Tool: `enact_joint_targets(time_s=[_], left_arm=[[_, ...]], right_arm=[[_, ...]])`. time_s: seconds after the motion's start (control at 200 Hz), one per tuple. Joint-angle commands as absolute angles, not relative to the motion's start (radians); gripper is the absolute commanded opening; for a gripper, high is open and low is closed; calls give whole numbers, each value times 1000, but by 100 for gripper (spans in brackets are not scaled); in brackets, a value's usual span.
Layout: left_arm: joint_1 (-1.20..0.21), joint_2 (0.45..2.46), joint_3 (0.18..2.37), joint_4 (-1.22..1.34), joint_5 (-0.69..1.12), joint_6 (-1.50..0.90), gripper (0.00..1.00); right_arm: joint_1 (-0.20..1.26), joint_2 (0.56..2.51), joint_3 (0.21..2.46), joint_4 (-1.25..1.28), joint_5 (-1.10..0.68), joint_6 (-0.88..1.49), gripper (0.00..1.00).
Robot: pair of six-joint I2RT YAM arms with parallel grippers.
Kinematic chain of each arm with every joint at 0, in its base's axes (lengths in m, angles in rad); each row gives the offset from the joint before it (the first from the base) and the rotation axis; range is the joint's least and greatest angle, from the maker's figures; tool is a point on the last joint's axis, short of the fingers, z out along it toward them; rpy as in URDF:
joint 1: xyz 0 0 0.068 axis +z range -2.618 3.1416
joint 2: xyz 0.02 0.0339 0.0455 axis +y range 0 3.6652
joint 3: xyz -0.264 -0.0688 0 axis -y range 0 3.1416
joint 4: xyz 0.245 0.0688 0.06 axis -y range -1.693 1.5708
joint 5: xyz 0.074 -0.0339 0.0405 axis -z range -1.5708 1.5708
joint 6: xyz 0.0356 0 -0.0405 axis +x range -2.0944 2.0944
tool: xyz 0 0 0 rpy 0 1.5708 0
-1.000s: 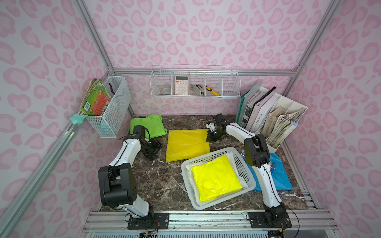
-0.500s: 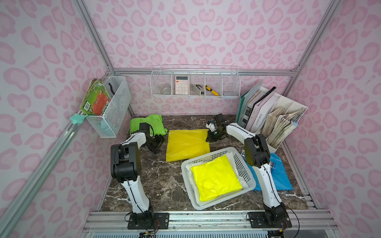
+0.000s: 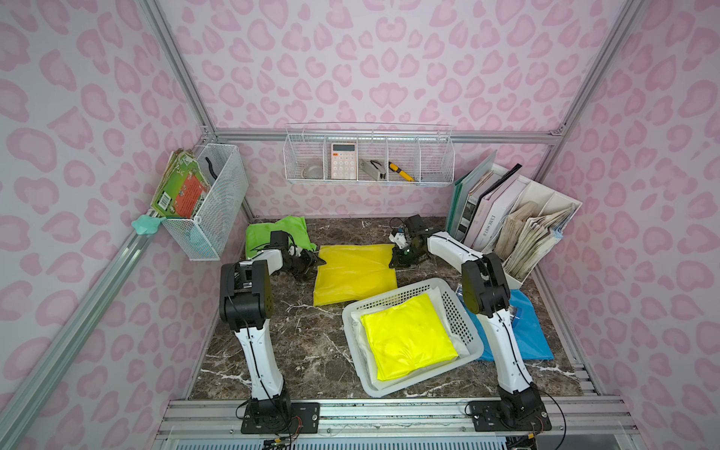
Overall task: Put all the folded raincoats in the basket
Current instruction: Pick up the raincoat from the center of the board.
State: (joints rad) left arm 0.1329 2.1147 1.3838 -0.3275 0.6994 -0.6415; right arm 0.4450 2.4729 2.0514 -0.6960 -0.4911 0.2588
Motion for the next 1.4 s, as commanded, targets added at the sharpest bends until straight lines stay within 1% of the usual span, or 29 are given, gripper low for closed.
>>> enact_joint_targets(time_s=[0.0, 0.105, 0.145, 0.245, 0.29, 0.345, 0.4, 0.465, 0.585, 0.745, 0.995, 1.15, 1.195, 1.335, 1.395], left_arm=[[132, 2102, 1359, -425, 583, -615, 51], [138, 2094, 1343, -427, 592, -609, 41], [138, 2092, 1341, -426, 596, -606, 35], [138, 2080, 1328, -413, 600, -613, 22], [138, 2077, 1327, -412, 599, -614, 13], [139, 2075, 1331, -410, 610, -614, 10], [140, 2075, 1333, -406, 623, -618, 4], [143, 2071, 1335, -407, 624, -627, 0], [147, 2040, 1335, -427, 617, -642, 0], [156, 1935, 1325, -473, 607, -637, 0], [180, 1765, 1379, -720, 495, -605, 0], [193, 1599, 1411, -847, 416, -598, 0], [192, 1563, 1437, -907, 398, -602, 0], [193, 1455, 1482, -1043, 395, -636, 0], [192, 1402, 1461, -1066, 434, -661, 0]], right_arm=[[445, 2486, 2040, -778, -433, 256, 0], [445, 2479, 2030, -771, -434, 260, 0], [446, 2476, 2026, -767, -435, 265, 0], [446, 2463, 2013, -755, -437, 266, 0], [446, 2461, 2013, -755, -441, 268, 0], [446, 2458, 2011, -753, -442, 267, 0], [446, 2458, 2010, -753, -441, 268, 0], [446, 2458, 2010, -752, -446, 271, 0], [457, 2425, 2002, -738, -457, 281, 0], [470, 2378, 2003, -691, -508, 316, 0], [504, 2337, 2083, -670, -543, 376, 0], [523, 2294, 2113, -676, -543, 394, 0], [528, 2251, 2114, -684, -541, 395, 0], [537, 2153, 2059, -689, -535, 400, 0], [539, 2100, 2027, -704, -531, 389, 0]])
